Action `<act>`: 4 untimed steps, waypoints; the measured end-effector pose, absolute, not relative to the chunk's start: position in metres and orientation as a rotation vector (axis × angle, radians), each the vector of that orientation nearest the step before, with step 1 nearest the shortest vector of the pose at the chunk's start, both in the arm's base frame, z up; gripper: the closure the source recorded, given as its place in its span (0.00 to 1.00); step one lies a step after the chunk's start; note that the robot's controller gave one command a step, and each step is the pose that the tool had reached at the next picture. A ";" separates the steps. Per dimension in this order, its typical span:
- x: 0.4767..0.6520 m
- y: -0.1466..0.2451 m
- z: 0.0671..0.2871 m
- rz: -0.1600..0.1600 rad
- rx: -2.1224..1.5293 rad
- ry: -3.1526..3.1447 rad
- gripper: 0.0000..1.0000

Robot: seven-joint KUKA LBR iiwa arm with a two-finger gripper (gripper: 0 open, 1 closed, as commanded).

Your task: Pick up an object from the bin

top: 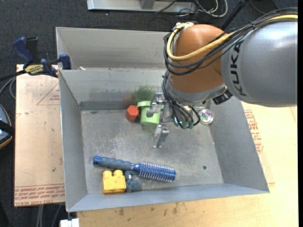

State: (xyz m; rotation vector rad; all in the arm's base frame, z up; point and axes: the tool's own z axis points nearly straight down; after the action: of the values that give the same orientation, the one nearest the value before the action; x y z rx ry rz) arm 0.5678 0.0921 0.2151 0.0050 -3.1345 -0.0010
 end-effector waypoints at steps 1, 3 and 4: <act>0.500 0.091 0.074 -0.008 -0.081 -3.154 0.00; 0.484 0.098 0.113 -0.002 -0.372 -3.120 0.00; 0.495 0.097 0.074 -0.006 -0.480 -3.108 0.00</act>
Offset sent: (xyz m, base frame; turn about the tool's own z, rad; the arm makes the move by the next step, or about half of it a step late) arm -0.0726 -0.0029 -0.1451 0.0544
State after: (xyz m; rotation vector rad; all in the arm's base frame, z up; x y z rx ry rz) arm 0.4952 0.0968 0.0737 -0.4796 -3.1082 -0.0061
